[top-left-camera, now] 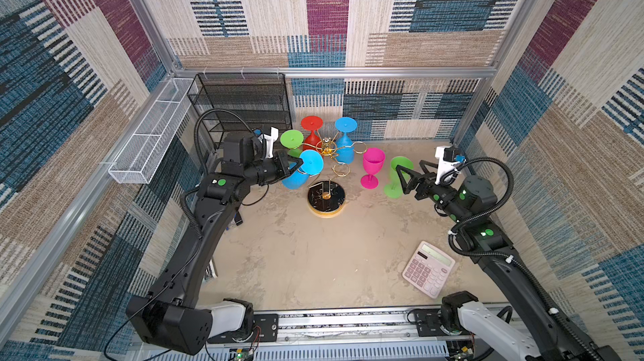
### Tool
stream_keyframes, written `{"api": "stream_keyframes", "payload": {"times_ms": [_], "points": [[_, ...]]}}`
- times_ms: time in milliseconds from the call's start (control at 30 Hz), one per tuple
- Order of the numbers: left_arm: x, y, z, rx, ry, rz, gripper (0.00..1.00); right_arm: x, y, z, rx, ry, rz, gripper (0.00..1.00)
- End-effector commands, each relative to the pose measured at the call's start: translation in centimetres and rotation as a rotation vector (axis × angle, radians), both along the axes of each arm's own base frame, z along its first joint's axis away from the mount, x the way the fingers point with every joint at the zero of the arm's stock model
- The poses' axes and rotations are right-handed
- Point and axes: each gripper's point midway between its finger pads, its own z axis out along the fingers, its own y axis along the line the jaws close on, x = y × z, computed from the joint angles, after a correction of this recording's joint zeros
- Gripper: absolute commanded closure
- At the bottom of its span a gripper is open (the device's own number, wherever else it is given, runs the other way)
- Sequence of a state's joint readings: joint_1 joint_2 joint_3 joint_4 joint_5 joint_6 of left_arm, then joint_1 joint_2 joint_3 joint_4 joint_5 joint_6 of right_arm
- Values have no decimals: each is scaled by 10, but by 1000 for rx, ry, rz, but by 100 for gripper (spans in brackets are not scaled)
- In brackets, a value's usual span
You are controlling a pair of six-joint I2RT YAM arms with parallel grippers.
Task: Take the wine glass off the wine glass rack
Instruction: 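Pull the blue glass along its rack arm with the left gripper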
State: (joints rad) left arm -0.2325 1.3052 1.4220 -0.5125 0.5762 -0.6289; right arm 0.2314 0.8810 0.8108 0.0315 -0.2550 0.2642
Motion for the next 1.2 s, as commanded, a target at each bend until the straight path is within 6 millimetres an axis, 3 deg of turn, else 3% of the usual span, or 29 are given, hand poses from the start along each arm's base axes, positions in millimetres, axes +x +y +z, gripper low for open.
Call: {"api": "stream_keyframes", "payload": {"times_ms": [0,700,1167], "points": [[8,2,6,28,-45,23,100,-2,0,7,9,-16,1,1],[24,1,20,17,-109,73,100,-4,-1,13,13,-28,1,1],[24,16,21,37,-140,158,100,-6,-1,15,13,-32,2,1]]}}
